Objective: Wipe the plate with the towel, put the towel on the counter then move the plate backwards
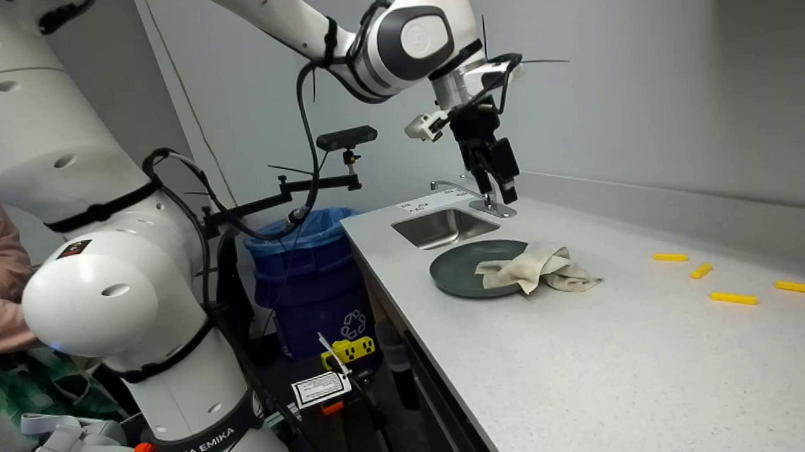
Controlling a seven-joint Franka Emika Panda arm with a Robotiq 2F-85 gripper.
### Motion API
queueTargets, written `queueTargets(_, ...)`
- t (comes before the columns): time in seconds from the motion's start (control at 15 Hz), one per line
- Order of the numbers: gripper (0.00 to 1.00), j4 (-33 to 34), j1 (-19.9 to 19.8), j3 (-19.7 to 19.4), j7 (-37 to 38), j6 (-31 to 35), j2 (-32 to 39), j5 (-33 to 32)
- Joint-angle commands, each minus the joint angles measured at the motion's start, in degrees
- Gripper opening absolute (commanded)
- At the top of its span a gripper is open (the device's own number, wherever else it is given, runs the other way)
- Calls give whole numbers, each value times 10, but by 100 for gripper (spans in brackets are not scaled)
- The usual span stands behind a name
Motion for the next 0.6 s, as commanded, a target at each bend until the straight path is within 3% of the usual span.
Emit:
queueTargets(0.0, 100, 30, 7, -6, -1, 30, 80, -15)
queueTargets(0.53, 100, 92, 20, -24, 3, 44, 202, -23)
